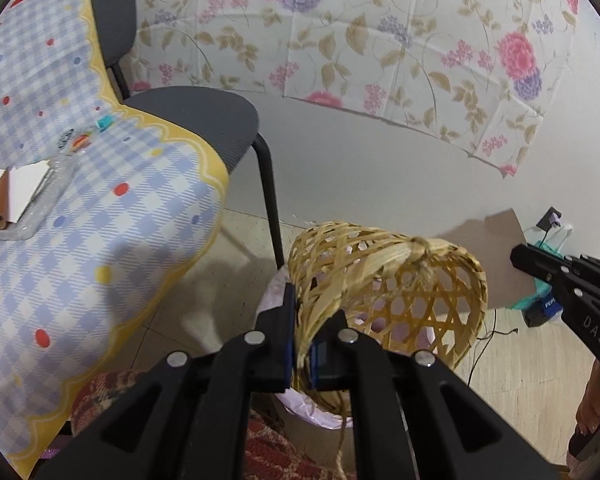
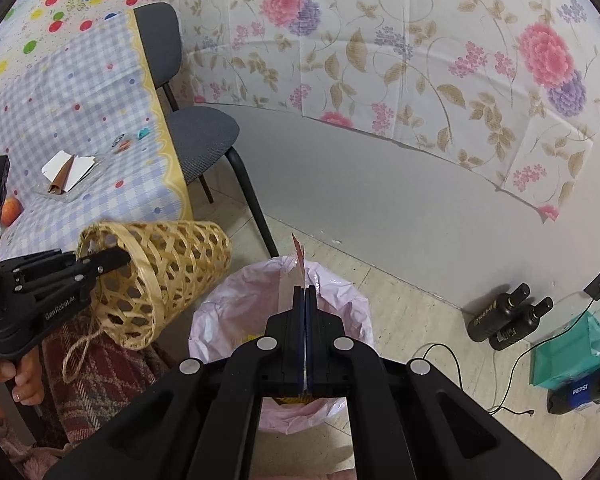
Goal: Collect trash
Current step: 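Carry basket and red paper to the pink bin and open both tools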
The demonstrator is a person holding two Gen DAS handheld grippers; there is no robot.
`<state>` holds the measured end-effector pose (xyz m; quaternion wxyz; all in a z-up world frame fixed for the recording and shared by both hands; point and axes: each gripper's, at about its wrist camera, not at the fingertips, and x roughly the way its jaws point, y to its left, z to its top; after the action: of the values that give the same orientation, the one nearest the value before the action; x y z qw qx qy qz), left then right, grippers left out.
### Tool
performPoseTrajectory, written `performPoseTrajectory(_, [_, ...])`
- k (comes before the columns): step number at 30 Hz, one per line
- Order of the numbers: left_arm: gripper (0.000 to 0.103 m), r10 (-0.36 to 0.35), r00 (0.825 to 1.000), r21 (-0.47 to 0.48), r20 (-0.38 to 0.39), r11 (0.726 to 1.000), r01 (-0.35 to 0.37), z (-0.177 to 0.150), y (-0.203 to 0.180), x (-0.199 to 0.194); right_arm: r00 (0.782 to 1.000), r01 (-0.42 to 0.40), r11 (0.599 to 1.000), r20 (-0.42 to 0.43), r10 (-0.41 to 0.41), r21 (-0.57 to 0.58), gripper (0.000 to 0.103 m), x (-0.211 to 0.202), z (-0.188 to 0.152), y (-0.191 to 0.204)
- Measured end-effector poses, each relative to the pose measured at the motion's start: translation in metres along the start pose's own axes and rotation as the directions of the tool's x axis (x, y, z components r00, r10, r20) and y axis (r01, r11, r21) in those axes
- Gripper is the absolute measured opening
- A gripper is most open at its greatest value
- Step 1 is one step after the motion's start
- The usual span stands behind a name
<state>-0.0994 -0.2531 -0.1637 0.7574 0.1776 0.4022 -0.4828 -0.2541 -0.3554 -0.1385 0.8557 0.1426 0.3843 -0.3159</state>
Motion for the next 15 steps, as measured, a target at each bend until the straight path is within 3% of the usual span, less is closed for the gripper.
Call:
performPoseTrajectory(6, [0.014,-0.048,0.997,0.012,-0.052,0.999,0.049,0.003,-0.004,0.022,1.0,0.013,1.0,-0.012,-0.013,0.011,0.001,0.018,0.007,-0.008])
performPoseTrajectory(8, [0.038,-0.062,0.995,0.015,-0.074,0.998,0.063,0.003,-0.005,0.028,1.0,0.015,1.0,-0.02,-0.014,0.019,0.001,0.025,0.008,-0.01])
performPoseTrajectory(11, [0.052,-0.054,0.996,0.039,-0.071,0.998,0.057,0.002,-0.008,0.033,0.999,0.009,0.999,-0.034,-0.008,0.033,0.003,0.035,0.008,-0.013])
performPoseTrajectory(15, [0.054,-0.033,0.996,0.068,-0.079,0.997,0.039,0.005,-0.011,0.037,0.999,-0.001,0.999,-0.052,0.004,0.051,0.003,0.042,0.006,-0.016])
